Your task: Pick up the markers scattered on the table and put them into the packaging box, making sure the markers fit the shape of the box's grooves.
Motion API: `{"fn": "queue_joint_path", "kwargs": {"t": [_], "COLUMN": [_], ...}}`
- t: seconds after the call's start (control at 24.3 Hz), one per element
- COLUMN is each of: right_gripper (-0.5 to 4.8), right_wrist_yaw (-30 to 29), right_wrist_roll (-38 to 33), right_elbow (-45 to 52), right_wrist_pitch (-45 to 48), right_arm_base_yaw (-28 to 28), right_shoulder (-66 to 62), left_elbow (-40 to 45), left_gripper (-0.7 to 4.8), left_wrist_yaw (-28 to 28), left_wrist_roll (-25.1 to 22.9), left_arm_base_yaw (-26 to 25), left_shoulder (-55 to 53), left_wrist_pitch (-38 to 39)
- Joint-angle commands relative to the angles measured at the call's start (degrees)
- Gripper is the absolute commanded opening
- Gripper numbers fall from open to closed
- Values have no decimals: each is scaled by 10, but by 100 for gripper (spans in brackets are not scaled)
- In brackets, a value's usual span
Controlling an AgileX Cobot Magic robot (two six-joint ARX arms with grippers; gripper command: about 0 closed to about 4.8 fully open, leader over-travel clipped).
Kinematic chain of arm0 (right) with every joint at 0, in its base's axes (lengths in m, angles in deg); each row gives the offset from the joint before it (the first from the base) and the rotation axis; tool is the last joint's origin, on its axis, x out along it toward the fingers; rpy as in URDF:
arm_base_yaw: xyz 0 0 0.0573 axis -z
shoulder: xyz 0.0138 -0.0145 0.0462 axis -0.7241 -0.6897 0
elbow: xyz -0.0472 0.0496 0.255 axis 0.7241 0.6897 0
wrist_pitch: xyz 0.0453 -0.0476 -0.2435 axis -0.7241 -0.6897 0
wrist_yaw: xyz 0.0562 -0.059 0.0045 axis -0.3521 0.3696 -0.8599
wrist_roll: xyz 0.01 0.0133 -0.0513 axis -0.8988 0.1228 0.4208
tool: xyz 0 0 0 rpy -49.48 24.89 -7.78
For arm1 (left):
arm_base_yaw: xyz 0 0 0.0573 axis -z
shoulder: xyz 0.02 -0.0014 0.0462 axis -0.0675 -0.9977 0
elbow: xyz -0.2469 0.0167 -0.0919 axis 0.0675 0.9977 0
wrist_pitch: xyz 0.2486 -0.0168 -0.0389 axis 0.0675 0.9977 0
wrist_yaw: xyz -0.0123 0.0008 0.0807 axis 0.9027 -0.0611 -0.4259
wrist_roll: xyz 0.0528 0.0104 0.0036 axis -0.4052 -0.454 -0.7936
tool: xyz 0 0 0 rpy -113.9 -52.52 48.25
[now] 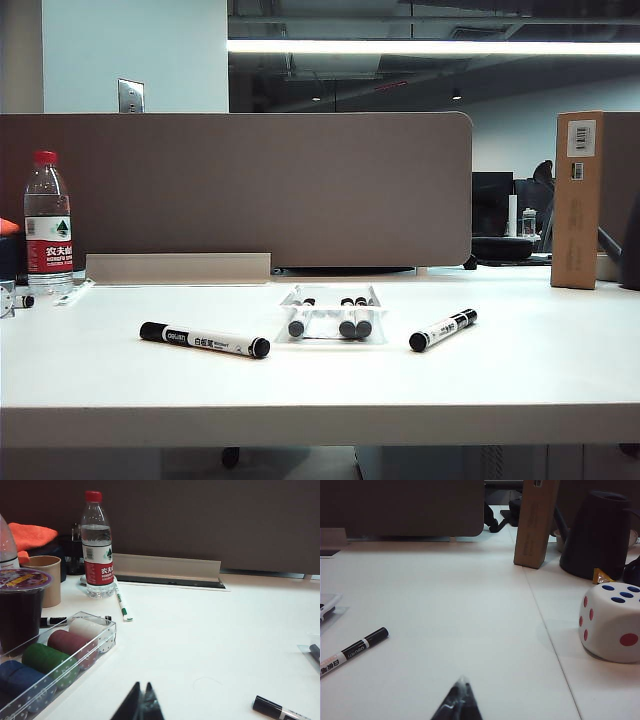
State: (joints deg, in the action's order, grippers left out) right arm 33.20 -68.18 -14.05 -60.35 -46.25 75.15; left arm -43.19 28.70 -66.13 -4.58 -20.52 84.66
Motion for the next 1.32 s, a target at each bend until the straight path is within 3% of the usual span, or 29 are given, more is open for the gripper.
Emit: {"fn": "queue_joint_path", "kwargs": {"t": [0.04,0.29,0.41,0.49,0.62,0.74,0.86,0.95,1.03,1.07,1.19,1.28,1.32], "right_gripper": [-5,-5,-5,-5,-5,-5,-5,-5,-5,-5,-5,56,73], "right_wrist_yaw": [1,1,1,2,37,91,101,59,15,-25,-135,-235,-244], "right_wrist_roll": [0,-19,-109,-233,-361,-459,-458,-417,-403,-379,-372,-371,-369], "right_elbow": [3,3,3,0,-25,-78,-131,-170,-211,-245,-336,-448,-476], "right_wrist_pitch": [9,23,85,159,180,162,154,147,144,139,100,28,1], "right_arm_base_yaw": [0,0,0,0,0,1,0,0,0,0,0,-20,-27], "right_shoulder": [-1,-1,-1,-1,-2,-15,-77,-161,-258,-343,-530,-693,-727], "left_elbow": [-3,-3,-3,-3,-18,-66,-129,-185,-223,-260,-317,-359,-366], "left_gripper": [-5,-5,-5,-6,-6,-6,-6,-6,-6,-6,0,133,154], "left_wrist_yaw": [2,5,18,18,47,94,95,99,164,233,264,287,301], "left_wrist_roll": [-2,12,96,225,323,376,372,372,372,372,353,325,325], "left_arm_base_yaw": [0,0,0,0,0,0,1,1,1,1,19,26,30], "left_shoulder": [0,0,0,0,0,-19,-97,-200,-304,-401,-520,-600,-616], "left_wrist_pitch": [-8,-24,-54,-103,-148,-120,-75,-11,-18,-36,-36,-33,-33]}}
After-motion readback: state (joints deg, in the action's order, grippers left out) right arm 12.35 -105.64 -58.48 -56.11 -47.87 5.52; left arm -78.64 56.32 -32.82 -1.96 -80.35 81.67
